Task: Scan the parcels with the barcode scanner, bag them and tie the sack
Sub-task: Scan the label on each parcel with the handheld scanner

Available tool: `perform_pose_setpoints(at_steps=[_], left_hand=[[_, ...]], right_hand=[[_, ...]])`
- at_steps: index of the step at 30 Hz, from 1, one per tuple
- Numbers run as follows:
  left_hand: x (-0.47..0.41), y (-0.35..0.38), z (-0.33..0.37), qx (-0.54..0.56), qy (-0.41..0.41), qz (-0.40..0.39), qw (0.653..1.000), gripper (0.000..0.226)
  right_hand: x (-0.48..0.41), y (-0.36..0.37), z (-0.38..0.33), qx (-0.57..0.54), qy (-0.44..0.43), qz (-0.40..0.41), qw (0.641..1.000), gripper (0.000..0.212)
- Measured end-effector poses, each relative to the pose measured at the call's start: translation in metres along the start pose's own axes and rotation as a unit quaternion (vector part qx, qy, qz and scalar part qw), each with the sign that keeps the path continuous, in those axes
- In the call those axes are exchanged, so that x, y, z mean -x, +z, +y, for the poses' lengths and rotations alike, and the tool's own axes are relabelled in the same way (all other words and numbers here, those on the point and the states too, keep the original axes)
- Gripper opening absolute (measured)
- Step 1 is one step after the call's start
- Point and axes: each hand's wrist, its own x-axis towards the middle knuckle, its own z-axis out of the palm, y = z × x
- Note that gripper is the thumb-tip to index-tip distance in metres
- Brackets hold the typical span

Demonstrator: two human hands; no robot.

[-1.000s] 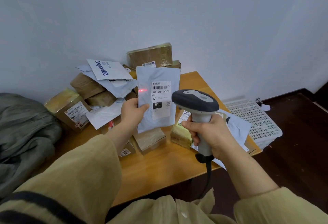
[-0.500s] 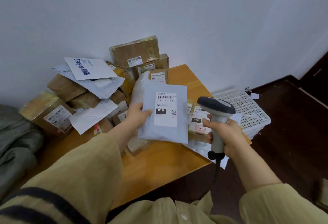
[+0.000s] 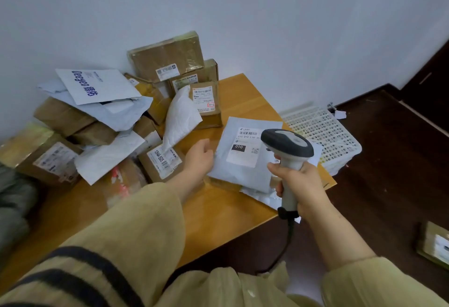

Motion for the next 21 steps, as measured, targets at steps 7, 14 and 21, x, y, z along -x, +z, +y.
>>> perform_pose_setpoints(at_steps=[7,14,21], left_hand=[[0.023,-0.028,-0.074,-0.3,-0.082,0.068,0.948,0.066],[0.043,-0.055,-0.103,-0.253,-0.23,0.151,0.927,0.11],[0.052,-0.089,-0.122,-0.03,-0.359,0.184,0.914,0.123]], right_hand=[[0.011,0.056,-0.012,0.055,-0.028,-0.121,0.991,0.024],[0.011,0.102,0.001,0.086,-0.001,-0.188,0.978,0.024],[0.013,0.136,0.003,0.085,0.016,-0.238,0.967,0.028]])
